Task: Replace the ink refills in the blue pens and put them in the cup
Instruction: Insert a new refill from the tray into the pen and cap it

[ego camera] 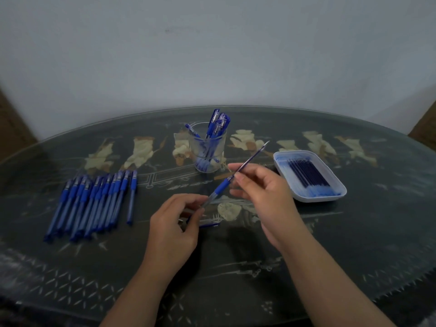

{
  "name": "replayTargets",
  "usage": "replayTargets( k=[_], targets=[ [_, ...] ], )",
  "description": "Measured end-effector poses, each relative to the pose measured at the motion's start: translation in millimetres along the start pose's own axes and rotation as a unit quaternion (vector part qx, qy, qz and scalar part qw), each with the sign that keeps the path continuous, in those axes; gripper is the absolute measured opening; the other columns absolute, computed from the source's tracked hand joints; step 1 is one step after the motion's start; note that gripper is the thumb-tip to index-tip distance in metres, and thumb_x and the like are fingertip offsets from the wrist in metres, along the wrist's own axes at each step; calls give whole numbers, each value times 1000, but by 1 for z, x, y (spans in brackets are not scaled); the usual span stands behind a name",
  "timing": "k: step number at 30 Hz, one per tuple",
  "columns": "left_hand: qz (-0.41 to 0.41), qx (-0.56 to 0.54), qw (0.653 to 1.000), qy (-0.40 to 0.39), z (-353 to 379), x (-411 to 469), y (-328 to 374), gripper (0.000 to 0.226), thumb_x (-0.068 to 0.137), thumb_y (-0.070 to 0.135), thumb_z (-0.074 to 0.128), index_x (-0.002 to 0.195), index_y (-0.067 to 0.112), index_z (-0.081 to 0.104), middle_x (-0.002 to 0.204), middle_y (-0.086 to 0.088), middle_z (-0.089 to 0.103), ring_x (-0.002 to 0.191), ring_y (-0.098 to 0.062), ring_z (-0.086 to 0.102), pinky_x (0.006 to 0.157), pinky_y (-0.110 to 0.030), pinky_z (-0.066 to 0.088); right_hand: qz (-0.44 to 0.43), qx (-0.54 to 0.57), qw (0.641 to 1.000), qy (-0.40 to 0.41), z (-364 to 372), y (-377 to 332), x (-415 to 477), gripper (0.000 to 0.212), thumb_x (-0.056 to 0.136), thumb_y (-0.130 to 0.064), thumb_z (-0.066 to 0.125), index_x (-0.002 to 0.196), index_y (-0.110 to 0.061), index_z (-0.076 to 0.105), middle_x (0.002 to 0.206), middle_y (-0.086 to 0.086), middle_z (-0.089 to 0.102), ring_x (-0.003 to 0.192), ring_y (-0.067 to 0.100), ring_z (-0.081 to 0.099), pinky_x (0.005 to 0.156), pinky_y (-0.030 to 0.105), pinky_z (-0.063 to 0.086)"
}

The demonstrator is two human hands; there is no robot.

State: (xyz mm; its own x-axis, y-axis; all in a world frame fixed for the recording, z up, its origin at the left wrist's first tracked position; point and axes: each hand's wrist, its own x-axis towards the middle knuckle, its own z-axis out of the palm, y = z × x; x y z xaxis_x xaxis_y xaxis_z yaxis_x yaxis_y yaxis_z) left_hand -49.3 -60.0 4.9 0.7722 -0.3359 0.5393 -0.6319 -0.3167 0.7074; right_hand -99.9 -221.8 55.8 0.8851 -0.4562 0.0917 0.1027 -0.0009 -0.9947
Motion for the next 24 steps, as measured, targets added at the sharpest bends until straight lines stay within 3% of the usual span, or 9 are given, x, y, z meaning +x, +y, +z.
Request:
replayTargets(
  k=[5, 9, 12, 14, 18, 24],
  targets=[
    [-38, -24, 999, 17, 0, -1, -1, 40, 80, -7, 71, 100, 27, 68, 98, 15, 66, 93, 0, 64, 79, -7, 47, 9, -18, 998, -59, 9, 2, -4, 28, 99, -11, 55, 105, -31, 72, 98, -16, 74, 92, 2, 67, 82, 26, 58],
    [-93, -57, 993, 41, -3, 0, -3, 42, 83, -5, 69, 96, 35, 64, 98, 14, 67, 94, 1, 64, 81, -8, 47, 8, -28, 997, -75, 12, 5, -5, 28, 98, -12, 57, 106, -34, 72, 103, -7, 72, 94, 9, 67, 81, 28, 59],
    [-129, -85, 985, 83, -7, 2, -5, 38, 86, -1, 66, 96, 35, 62, 99, 13, 68, 96, 0, 64, 84, -16, 51, -22, -117, 989, -87, 14, 16, -5, 25, 95, -15, 63, 111, -31, 70, 98, -7, 68, 91, 4, 63, 81, 20, 54],
    [-167, -112, 970, 139, -11, 4, -6, 36, 88, 2, 64, 96, 36, 60, 100, 11, 67, 95, -1, 64, 85, -23, 51, -71, -236, 965, -93, 20, 29, -5, 24, 91, -19, 67, 111, -32, 69, 101, -7, 62, 90, 3, 58, 83, 14, 46],
    [-209, -139, 937, 241, -15, 7, -8, 35, 92, 4, 60, 96, 39, 56, 100, 11, 63, 94, -4, 62, 85, -25, 50, -204, -427, 875, -105, 41, 58, -8, 31, 87, -33, 69, 118, -30, 69, 105, -8, 52, 101, 14, 46, 92, 27, 40],
    [-213, -123, 942, 230, -14, 5, -6, 37, 92, 4, 60, 96, 40, 55, 100, 14, 61, 97, 0, 60, 84, -22, 47, -313, -523, 789, -80, 62, 75, -15, 32, 87, -38, 47, 97, -27, 75, 104, -4, 56, 93, 22, 49, 76, 35, 47]
  ],
)
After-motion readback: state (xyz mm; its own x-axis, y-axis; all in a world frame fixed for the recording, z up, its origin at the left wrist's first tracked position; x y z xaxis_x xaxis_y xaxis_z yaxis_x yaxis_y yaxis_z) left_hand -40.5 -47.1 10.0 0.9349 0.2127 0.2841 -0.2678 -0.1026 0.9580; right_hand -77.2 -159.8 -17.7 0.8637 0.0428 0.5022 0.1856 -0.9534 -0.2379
